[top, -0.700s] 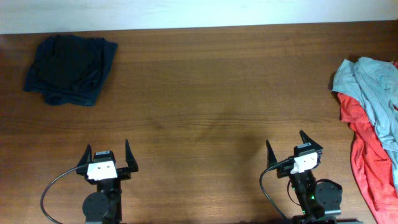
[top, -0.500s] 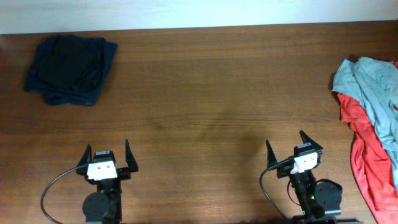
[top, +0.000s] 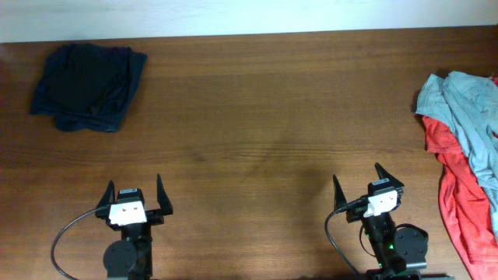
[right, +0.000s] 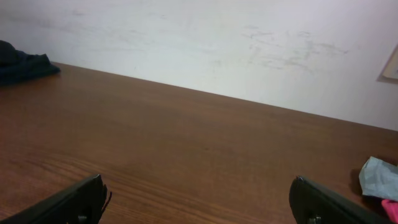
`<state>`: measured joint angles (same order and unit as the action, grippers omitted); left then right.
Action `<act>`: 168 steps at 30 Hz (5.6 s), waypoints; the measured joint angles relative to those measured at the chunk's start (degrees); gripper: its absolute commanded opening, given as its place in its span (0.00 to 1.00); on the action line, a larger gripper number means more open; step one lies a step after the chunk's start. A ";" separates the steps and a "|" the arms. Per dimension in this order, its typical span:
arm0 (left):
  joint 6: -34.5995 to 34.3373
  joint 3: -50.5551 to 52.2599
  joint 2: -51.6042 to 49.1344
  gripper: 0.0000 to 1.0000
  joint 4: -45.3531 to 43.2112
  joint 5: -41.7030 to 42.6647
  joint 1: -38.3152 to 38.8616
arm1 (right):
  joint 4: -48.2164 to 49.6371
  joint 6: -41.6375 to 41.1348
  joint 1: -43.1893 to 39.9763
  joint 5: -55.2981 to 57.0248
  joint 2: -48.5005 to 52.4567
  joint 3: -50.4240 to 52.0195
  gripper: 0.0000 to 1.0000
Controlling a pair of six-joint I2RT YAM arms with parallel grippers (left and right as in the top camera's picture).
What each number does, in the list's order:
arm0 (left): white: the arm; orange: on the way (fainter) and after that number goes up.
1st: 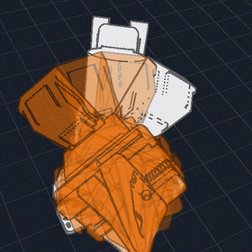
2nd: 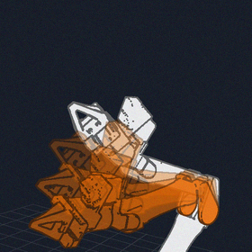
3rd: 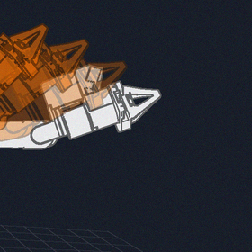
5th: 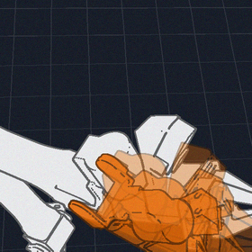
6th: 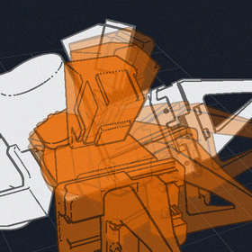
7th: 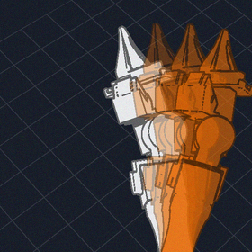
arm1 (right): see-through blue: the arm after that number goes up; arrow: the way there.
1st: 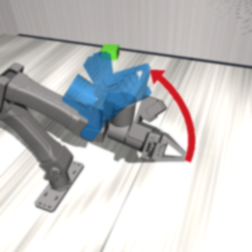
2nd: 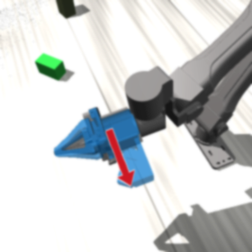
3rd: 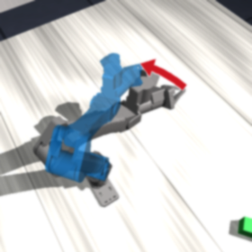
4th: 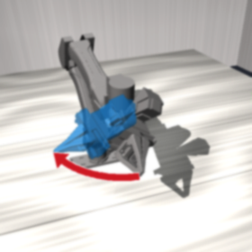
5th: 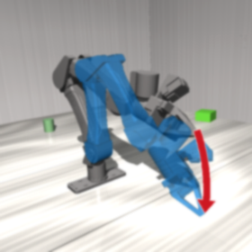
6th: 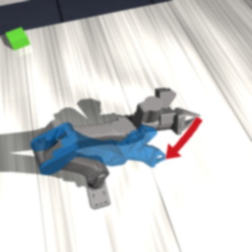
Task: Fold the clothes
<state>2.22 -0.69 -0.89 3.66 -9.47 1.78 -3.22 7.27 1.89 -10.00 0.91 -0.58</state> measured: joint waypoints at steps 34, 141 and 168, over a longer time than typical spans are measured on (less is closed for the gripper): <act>0.00 0.00 -0.02 0.99 0.00 0.00 0.00 | 0.00 -0.02 0.00 0.02 0.00 0.00 0.99; 0.00 0.00 -0.02 0.99 0.00 -0.20 0.00 | -39.69 -19.39 -35.34 12.09 134.31 -121.37 0.59; 0.00 0.00 -0.02 0.99 0.00 -0.20 0.00 | -36.74 -27.28 -38.03 6.93 141.46 -121.39 0.17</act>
<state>2.22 -0.69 -0.91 3.66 -9.67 1.78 -39.97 -20.01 -36.14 -3.07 142.37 -121.97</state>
